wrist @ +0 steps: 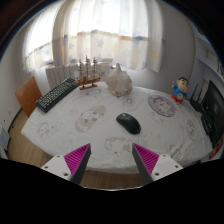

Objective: Arrange mouse

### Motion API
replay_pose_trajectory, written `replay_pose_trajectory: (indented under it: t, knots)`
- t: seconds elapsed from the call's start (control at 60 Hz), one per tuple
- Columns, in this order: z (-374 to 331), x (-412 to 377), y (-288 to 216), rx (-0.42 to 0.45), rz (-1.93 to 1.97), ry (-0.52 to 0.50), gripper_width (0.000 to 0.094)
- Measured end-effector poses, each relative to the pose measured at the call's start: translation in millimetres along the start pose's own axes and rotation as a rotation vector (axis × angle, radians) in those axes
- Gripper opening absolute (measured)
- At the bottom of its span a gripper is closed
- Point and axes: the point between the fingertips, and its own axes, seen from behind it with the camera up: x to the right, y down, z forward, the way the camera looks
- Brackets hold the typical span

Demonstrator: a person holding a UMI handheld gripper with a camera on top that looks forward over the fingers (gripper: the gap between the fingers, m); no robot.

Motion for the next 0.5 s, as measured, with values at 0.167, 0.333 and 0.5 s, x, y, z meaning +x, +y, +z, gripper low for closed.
replay_pose_trajectory:
  t: [0.167, 0.333, 0.5]
  knots:
    - [2.0, -1.8, 7.9, 0.026, 0.065, 0.078, 0.0866]
    - [16.7, -32.0, 4.8, 0.101, 0.075, 0.102, 0.0864]
    - [50.2, -72.2, 9.2, 0.133, 0.116, 0.118, 0.0865]
